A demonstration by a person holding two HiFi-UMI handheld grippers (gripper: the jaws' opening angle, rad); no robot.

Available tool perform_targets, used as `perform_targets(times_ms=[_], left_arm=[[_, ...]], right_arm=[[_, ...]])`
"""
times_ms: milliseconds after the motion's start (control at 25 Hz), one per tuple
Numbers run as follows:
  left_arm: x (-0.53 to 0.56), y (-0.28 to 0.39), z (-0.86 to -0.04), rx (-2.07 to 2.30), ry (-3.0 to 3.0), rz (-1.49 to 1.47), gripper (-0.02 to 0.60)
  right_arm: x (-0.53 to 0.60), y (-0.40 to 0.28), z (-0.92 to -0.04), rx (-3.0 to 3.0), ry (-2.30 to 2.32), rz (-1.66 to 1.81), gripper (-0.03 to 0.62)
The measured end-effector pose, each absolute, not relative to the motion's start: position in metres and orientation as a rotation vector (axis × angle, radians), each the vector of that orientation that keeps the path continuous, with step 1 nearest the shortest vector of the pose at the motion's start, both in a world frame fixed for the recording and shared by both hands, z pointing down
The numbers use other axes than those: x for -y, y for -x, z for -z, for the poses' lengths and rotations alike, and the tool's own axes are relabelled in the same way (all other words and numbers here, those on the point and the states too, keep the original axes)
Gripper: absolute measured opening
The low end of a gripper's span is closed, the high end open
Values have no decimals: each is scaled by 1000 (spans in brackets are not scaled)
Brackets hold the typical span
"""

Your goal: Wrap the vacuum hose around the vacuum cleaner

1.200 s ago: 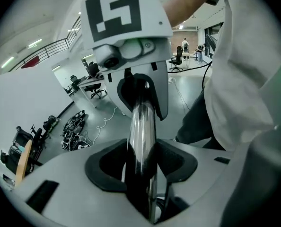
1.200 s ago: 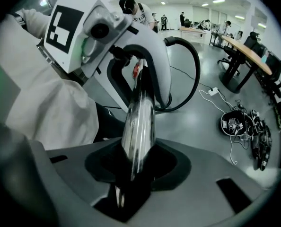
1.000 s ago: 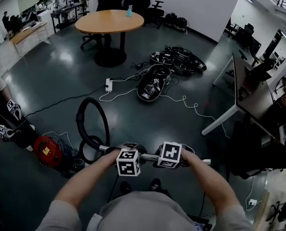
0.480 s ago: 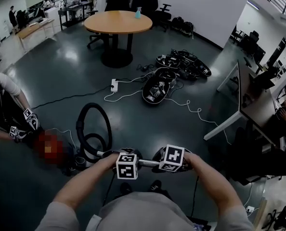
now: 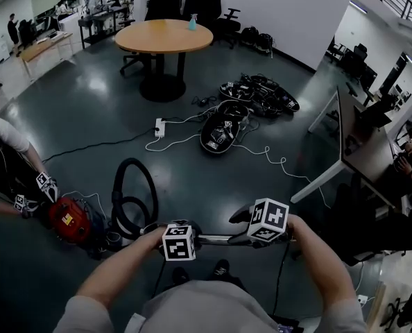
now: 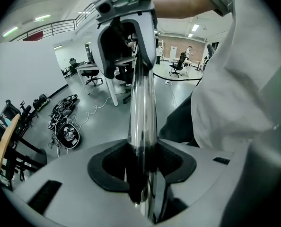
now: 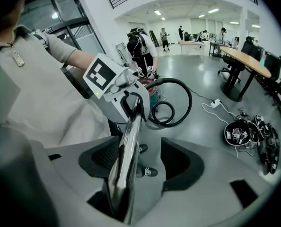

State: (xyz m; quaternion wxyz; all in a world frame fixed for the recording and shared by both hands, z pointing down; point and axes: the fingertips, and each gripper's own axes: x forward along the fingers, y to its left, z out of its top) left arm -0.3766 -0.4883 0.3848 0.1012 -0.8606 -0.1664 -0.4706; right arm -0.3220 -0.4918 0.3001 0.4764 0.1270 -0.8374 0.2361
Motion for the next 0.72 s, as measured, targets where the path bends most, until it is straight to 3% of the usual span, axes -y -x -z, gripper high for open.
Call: perform_targets(times_ms=[360,720], left_arm=[[499,378,-397,468,2557,1444,169],[529,369,-392,287,2760,1433,169]], right_arm=[[531,252,-269,2041,-698,-446,256],[562,182,-158,2136,-1437,-166,256]])
